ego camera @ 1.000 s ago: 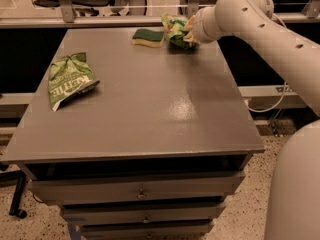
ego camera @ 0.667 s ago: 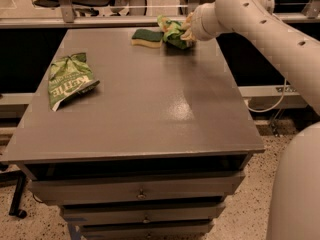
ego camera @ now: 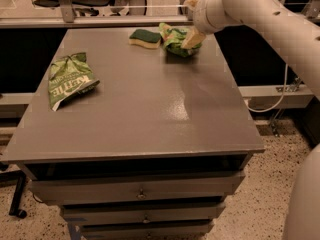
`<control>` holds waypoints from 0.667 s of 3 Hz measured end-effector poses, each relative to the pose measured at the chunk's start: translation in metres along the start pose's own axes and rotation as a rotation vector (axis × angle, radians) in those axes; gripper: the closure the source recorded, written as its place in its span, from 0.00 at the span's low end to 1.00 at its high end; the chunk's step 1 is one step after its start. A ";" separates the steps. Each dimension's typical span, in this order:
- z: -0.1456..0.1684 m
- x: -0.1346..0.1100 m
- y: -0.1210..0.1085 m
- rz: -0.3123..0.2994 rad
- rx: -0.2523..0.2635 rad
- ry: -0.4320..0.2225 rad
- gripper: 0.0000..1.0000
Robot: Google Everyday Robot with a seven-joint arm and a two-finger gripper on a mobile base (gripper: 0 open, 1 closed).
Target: Move green rice chip bag near sponge
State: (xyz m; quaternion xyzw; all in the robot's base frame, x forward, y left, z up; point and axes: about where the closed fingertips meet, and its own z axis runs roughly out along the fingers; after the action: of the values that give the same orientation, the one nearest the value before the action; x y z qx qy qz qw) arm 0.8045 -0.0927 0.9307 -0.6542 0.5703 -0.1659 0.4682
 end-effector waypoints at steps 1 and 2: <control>-0.023 0.002 -0.004 0.061 0.006 -0.017 0.00; -0.050 0.021 0.000 0.220 -0.025 -0.062 0.00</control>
Offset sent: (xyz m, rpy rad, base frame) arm -0.0634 -0.0820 0.0316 0.4365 0.2857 -0.0954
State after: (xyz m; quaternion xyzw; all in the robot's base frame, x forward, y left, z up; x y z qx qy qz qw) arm 0.7732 -0.1326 0.9491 -0.5983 0.6261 -0.0859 0.4926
